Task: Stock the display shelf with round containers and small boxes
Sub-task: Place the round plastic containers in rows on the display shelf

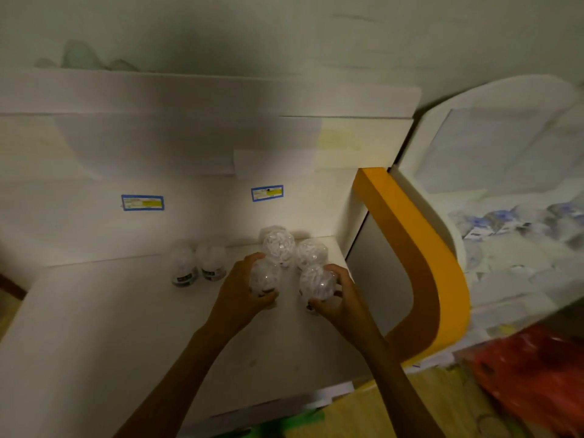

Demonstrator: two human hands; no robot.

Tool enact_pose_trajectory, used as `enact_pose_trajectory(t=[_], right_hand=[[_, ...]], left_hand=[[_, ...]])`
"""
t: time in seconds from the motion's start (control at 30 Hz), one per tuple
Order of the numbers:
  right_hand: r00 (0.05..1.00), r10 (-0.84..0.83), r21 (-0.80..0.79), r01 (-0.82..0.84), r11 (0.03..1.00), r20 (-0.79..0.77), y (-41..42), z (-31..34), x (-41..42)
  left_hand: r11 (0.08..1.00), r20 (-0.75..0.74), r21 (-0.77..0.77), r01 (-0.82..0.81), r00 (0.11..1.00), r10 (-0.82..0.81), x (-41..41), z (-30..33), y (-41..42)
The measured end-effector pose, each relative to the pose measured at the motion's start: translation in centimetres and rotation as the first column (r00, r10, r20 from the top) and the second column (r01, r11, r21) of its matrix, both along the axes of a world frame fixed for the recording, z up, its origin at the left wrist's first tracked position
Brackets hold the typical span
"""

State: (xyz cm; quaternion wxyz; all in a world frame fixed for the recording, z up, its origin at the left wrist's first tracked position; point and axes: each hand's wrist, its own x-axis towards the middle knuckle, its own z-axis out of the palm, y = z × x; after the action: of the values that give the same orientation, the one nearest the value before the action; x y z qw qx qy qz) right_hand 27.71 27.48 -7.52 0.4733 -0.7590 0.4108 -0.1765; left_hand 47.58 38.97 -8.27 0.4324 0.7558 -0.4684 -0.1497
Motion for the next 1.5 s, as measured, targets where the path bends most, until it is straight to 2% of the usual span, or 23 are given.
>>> enact_pose_trajectory(t=[0.1,0.2,0.37,0.6,0.73,0.93,1.07,1.23,1.5], right_hand=[[0.994,0.006,-0.079,-0.014,0.997,-0.107,-0.7,-0.4,-0.4],[0.995,-0.009,-0.241,-0.016,0.970,-0.101,-0.8,0.2,-0.6],[0.990,0.028,-0.359,-0.076,0.930,-0.137,-1.1,0.4,-1.2],[0.989,0.021,-0.536,-0.099,0.838,-0.149,0.3,2.5,-2.6],[0.985,-0.024,-0.618,-0.087,0.781,-0.169,2.7,3.4,-3.6],[0.983,-0.089,-0.634,-0.034,0.772,-0.161,7.2,4.4,-6.4],[0.969,-0.192,-0.651,0.047,0.758,-0.153,11.1,4.8,-10.0],[0.926,-0.312,-0.641,0.110,0.760,-0.212,13.6,5.1,-16.2],[0.850,-0.485,-0.665,0.243,0.707,-0.205,13.5,6.3,-25.9]], left_hand=[[1.000,0.018,-0.011,-0.003,1.000,0.003,-1.0,0.0,-0.9],[1.000,0.082,-0.002,0.014,0.997,-0.013,-1.9,-0.1,-1.5],[0.997,0.204,0.072,0.003,0.979,-0.018,-2.6,0.0,-1.3],[0.963,0.459,0.271,0.008,0.878,-0.137,-1.5,2.0,1.9],[0.962,0.545,0.273,0.009,0.823,-0.163,-1.0,2.9,5.0],[0.977,0.572,0.189,0.097,0.798,-0.189,-2.9,5.0,8.5],[0.965,0.571,0.173,0.197,0.779,-0.261,-5.7,5.4,9.2],[0.920,0.546,0.175,0.351,0.743,-0.387,-11.1,5.9,8.2],[0.814,0.527,0.106,0.570,0.663,-0.533,-22.0,7.6,4.2]])
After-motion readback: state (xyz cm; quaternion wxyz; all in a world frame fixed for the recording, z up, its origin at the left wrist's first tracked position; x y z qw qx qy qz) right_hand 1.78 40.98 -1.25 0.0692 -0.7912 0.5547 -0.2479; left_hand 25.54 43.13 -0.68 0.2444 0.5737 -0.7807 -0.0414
